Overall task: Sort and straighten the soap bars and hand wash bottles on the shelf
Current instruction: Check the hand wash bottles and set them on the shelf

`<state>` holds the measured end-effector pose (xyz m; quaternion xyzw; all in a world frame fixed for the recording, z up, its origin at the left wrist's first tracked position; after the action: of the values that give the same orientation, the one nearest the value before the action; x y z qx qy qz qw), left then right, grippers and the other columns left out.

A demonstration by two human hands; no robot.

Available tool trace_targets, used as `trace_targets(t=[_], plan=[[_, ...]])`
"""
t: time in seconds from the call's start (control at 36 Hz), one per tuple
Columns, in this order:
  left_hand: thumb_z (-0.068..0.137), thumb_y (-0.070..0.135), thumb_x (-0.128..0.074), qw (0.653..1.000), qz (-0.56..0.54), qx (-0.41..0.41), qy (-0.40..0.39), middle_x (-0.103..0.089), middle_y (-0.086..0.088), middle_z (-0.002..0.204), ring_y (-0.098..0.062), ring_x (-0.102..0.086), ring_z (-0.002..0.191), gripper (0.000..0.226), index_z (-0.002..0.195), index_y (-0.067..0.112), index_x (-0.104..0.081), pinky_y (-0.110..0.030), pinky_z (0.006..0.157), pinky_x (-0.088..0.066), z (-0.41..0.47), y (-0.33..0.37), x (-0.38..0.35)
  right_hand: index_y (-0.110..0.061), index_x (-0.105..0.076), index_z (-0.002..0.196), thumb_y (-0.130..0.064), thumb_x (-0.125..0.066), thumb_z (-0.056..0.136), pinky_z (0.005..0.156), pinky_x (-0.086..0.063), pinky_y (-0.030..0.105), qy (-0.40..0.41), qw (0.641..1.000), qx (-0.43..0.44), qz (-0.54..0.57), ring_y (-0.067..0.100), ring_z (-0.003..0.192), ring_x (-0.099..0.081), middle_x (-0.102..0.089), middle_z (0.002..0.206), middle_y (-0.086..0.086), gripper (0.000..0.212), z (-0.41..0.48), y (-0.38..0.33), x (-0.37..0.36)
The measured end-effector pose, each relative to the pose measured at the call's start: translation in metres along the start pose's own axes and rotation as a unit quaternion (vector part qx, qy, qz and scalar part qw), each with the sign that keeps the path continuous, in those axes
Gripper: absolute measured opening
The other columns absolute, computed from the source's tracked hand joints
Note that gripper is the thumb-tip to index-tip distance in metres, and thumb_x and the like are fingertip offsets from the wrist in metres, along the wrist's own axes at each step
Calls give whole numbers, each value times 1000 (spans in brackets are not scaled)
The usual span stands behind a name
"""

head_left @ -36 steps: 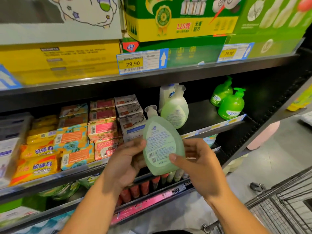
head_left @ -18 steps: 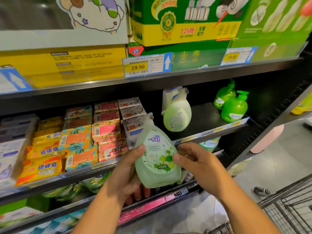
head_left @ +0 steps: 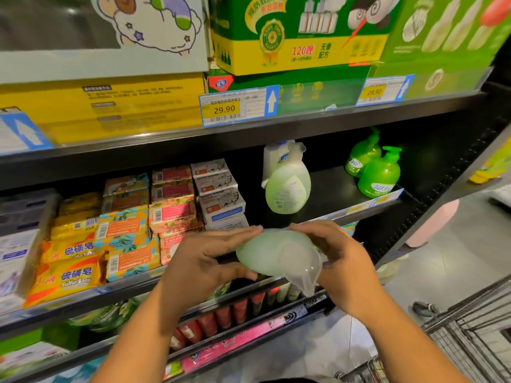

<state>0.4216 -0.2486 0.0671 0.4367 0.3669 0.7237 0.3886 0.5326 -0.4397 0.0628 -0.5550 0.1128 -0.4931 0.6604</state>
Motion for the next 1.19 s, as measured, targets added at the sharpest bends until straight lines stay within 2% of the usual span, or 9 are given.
trace_targets(t=[0.22,0.36,0.44,0.58,0.69,0.81,0.92,1.0,1.19], plan=[[60,13,-92,989,-125,73,12,-75,2,113,-19,-70,109,61,117,26,-74,-32,88,-58,6,9,-6,-30,-66,112,-7,-85,64,79,-57,26,-55,972,-113,198,13,98,-71,-72,109,-7,56,2,-9,2],[71,19,-78,951,-204,231,30,-77,-10,92,-30,-74,86,17,88,16,-80,-33,66,-60,10,1,-27,-10,-59,122,-20,-71,81,71,-58,32,-72,931,-261,243,20,94,-74,-76,103,3,44,-4,1,-5],[87,27,-72,916,-207,342,7,-77,-12,92,-34,-73,87,20,91,7,-78,-37,71,-58,4,-11,-43,-8,-64,120,-30,-67,88,84,-59,47,-67,892,-360,264,29,99,-73,-76,107,10,39,-15,11,-12],[94,38,-64,883,-214,417,-29,-76,-9,84,-18,-69,62,29,102,13,-76,-22,46,-48,-3,-21,-59,-5,-70,116,-25,-58,99,65,-63,33,-47,832,-440,335,28,96,-74,-75,108,16,29,-25,16,-21],[96,35,-61,871,-227,434,-47,-77,-10,91,-20,-73,74,28,101,12,-75,-27,55,-55,-5,-28,-64,-4,-71,102,-28,-63,96,45,-56,27,-51,852,-437,284,25,71,-74,-76,94,12,26,-23,15,-17],[91,49,-63,795,-384,468,-29,-71,-15,117,-35,-67,110,48,120,12,-72,-46,97,-53,-12,-31,-77,-3,-65,100,-30,-63,96,46,-48,27,-33,888,-384,252,25,53,-58,-64,75,10,28,-14,5,-8],[92,46,-56,680,-563,466,52,-62,-16,73,-29,-61,56,46,88,2,-69,-34,51,-54,-17,-28,-95,-11,-72,107,-22,-70,87,53,-58,31,-79,895,-315,306,28,60,-70,-75,104,15,23,-11,-26,-19],[84,34,-51,648,-605,453,98,-46,-15,54,-28,-47,36,34,75,2,-60,-31,32,-45,-23,-22,-99,-9,-72,108,-23,-63,83,54,-58,31,-114,901,-277,315,28,61,-70,-75,103,17,31,-12,-38,-29],[92,60,-56,674,-589,443,54,-61,-17,83,-31,-61,64,56,106,6,-62,-37,58,-54,-21,-41,-93,-12,-73,104,-2,-58,98,74,-60,32,-41,935,-256,242,20,89,-72,-76,105,9,20,-10,-25,-18]])
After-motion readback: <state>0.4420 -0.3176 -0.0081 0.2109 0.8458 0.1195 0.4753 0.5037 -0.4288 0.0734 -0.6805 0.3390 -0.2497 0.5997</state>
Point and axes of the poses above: each hand's wrist, its own z-axis towards the middle knuckle, its own x-axis out of the back of the hand, y = z × x, the point moved 6 cm from there along z, towards the middle knuckle
